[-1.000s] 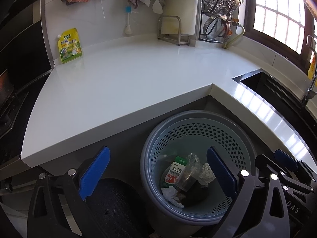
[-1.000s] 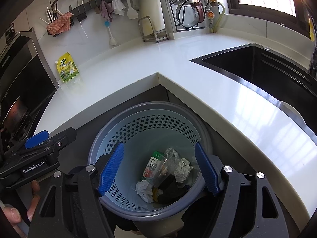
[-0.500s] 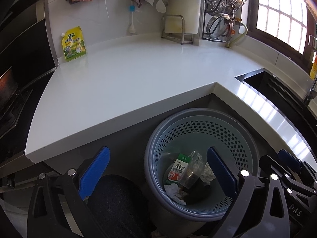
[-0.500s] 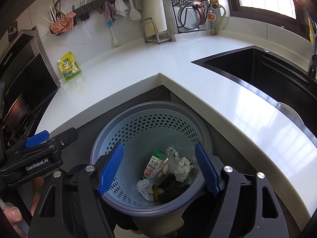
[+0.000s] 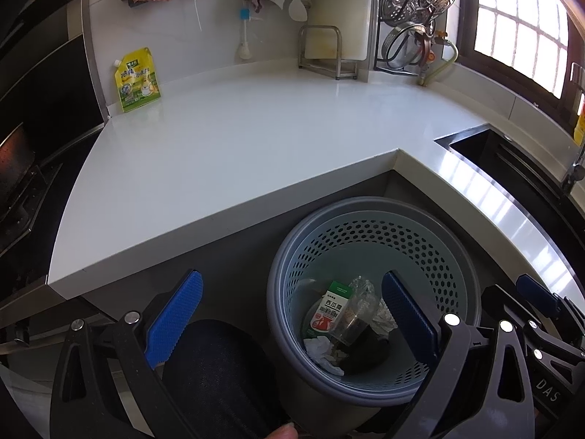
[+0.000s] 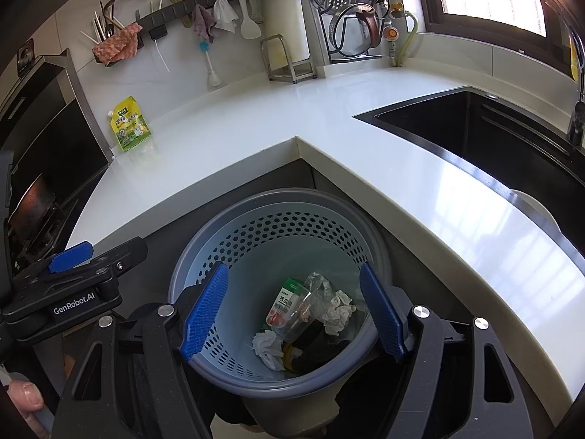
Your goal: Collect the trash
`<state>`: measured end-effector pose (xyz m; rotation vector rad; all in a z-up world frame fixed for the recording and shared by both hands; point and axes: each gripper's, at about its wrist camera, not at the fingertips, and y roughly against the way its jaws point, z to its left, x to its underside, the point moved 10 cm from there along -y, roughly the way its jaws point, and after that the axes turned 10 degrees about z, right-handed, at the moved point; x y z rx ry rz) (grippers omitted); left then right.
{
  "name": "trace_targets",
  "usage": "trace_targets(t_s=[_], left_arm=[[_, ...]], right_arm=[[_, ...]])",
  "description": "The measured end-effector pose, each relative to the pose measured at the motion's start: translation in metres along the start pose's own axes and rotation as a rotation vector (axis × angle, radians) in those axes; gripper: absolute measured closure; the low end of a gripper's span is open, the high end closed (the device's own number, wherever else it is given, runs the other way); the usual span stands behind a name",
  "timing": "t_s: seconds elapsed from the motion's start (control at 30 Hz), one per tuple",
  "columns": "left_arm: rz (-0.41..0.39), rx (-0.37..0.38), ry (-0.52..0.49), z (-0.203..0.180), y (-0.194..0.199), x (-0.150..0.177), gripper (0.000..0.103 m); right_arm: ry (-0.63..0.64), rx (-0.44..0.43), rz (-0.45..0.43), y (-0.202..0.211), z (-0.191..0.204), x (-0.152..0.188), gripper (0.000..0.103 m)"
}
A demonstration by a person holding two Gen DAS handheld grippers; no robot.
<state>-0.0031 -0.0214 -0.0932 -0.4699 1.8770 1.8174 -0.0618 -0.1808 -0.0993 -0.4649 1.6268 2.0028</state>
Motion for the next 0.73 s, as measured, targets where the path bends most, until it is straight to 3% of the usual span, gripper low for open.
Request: trace_targets(t_s=[0.73], left_arm=[[0.014, -0.015, 0.003, 0.0015, -0.0051, 0.0021, 0.006]], right_arm=[[-0.003, -0.003, 0.005, -0.0007, 0.0023, 0.0025, 0.032]])
